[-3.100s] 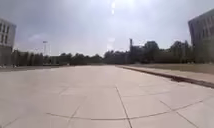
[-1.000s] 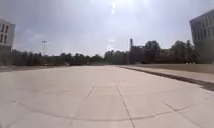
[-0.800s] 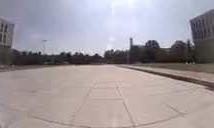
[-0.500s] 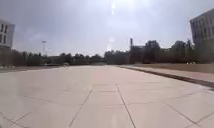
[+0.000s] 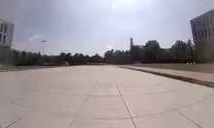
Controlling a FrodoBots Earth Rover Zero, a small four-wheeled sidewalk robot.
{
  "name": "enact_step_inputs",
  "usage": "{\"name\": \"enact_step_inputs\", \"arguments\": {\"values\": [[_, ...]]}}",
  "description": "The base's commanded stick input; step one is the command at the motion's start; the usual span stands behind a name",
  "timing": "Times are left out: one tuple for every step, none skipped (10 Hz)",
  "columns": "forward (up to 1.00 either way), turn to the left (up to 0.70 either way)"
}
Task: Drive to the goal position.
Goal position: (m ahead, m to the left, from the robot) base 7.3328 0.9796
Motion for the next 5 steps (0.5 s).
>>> {"name": "enact_step_inputs", "arguments": {"values": [[0.70,0.01],[0.70,0.01],[0.70,0.01],[0.70,0.01],[0.70,0.01]]}}
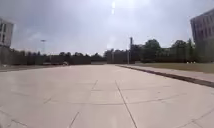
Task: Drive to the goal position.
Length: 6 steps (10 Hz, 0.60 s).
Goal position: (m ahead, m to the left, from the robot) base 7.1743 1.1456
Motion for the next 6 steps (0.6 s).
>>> {"name": "enact_step_inputs", "arguments": {"values": [[0.70,0.01],[0.70,0.01],[0.70,0.01],[0.70,0.01],[0.70,0.01],[0.70,0.01]]}}
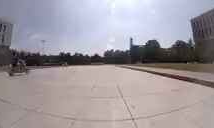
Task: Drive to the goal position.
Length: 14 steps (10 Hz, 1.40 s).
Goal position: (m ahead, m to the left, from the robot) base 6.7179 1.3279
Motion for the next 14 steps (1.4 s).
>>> {"name": "enact_step_inputs", "arguments": {"values": [[0.70,0.01],[0.70,0.01],[0.70,0.01],[0.70,0.01],[0.70,0.01],[0.70,0.01],[0.70,0.01],[0.70,0.01],[0.70,0.01],[0.70,0.01],[0.70,0.01],[0.70,0.01],[0.70,0.01],[0.70,0.01]]}}
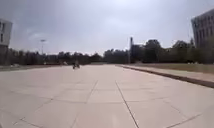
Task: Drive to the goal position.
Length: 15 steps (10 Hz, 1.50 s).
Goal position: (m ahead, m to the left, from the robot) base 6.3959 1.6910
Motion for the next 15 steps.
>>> {"name": "enact_step_inputs", "arguments": {"values": [[0.70,0.01],[0.70,0.01],[0.70,0.01],[0.70,0.01],[0.70,0.01],[0.70,0.01],[0.70,0.01],[0.70,0.01],[0.70,0.01],[0.70,0.01],[0.70,0.01],[0.70,0.01],[0.70,0.01],[0.70,0.01],[0.70,0.01]]}}
